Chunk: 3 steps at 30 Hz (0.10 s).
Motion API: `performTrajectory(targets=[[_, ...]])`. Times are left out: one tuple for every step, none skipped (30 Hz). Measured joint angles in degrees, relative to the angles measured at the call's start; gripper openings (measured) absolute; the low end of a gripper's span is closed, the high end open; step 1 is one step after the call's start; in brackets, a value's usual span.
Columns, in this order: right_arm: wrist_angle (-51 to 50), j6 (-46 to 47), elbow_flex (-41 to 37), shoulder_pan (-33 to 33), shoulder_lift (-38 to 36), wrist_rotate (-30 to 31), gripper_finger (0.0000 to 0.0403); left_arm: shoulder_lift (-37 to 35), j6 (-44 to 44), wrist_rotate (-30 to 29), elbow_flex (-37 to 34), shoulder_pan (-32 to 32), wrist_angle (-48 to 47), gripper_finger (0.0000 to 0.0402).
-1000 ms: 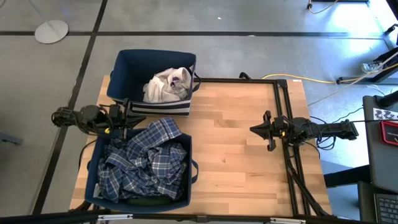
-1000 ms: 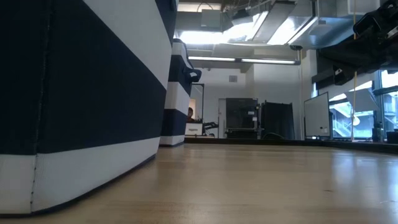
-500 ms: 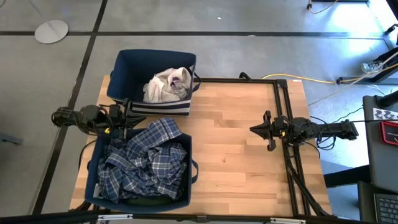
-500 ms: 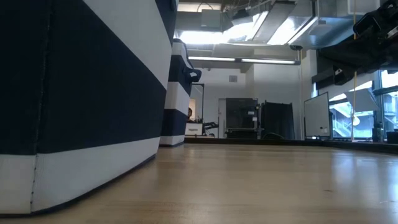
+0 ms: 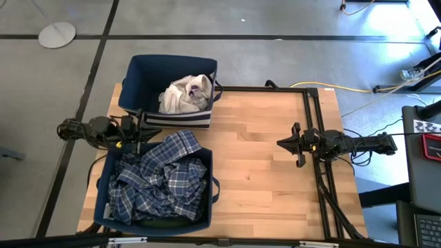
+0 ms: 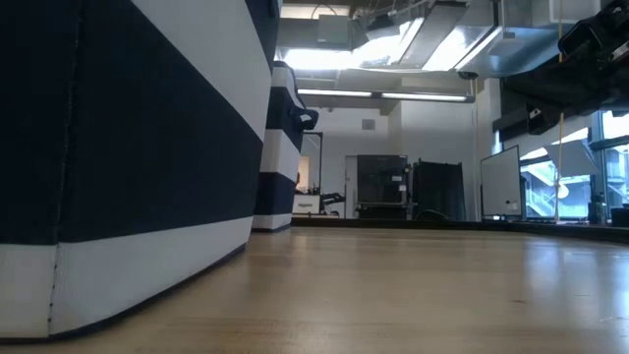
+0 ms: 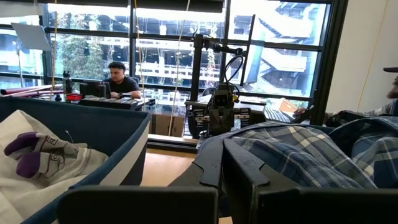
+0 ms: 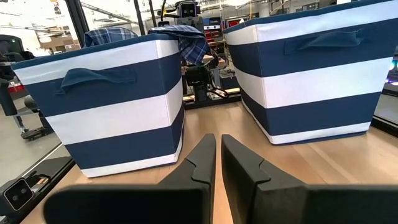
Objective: Sort clothes
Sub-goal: Return to Home Position
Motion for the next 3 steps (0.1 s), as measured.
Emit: performTrajectory(targets=[[0.00,0.02,0.00,0.00,0.00,0.02,0.0028,0.00,0.01,-0.02,0.00,0.00,-0.01,0.0004],[0.00,0.02,0.00,0.00,0.02,0.02,0.0028,-0.02,0.02,0.00,0.00,0.00,0.00,0.0004],[0.00,0.02,0.00,0.00,0.00,0.00,0.0028,-0.01,0.02,-0.02,0.00,0.00,0.00,0.0004]])
